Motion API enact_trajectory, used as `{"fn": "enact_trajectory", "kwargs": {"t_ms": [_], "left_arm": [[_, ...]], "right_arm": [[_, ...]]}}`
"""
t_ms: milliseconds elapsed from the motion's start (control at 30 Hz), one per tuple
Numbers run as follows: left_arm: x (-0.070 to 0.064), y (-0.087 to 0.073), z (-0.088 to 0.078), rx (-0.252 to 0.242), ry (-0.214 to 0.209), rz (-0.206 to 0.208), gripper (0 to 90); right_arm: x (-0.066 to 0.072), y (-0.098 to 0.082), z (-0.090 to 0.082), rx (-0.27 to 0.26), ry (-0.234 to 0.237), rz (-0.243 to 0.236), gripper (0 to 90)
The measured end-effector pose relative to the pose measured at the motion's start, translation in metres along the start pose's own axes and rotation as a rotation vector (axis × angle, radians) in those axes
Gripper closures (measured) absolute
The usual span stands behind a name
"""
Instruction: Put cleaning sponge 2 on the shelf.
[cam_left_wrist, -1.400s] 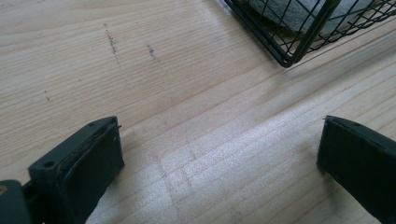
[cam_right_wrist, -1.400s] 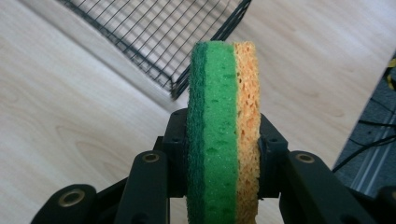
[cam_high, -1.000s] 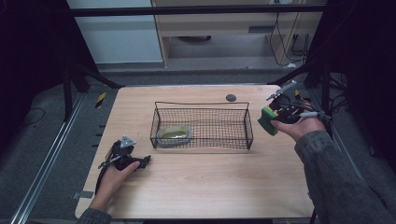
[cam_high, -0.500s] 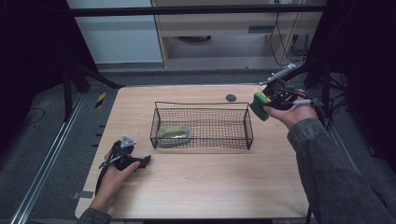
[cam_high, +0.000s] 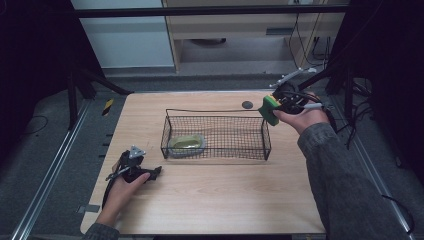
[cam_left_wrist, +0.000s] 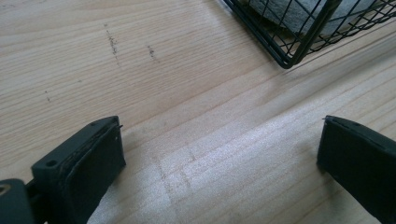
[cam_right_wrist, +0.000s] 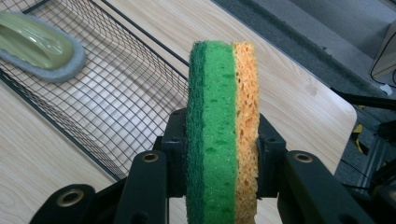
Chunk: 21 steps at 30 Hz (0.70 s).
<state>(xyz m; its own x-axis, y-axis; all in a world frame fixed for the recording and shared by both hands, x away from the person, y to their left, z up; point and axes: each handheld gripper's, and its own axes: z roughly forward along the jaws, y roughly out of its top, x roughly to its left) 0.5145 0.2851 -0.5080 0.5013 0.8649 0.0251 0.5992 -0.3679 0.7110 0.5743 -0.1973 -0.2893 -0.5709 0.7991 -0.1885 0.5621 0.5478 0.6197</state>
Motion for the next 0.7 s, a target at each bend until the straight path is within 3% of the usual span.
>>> {"fn": "enact_trajectory", "kwargs": {"t_ms": [233, 700], "left_arm": [[0.0, 0.001, 0.001, -0.005, -0.003, -0.002, 0.0], [0.0, 0.001, 0.001, -0.005, -0.004, -0.002, 0.0]], "right_arm": [[0.003, 0.002, 0.014, 0.004, 0.014, -0.014, 64.8], [0.017, -0.002, 0.061, 0.066, 0.075, -0.061, 64.8]]}}
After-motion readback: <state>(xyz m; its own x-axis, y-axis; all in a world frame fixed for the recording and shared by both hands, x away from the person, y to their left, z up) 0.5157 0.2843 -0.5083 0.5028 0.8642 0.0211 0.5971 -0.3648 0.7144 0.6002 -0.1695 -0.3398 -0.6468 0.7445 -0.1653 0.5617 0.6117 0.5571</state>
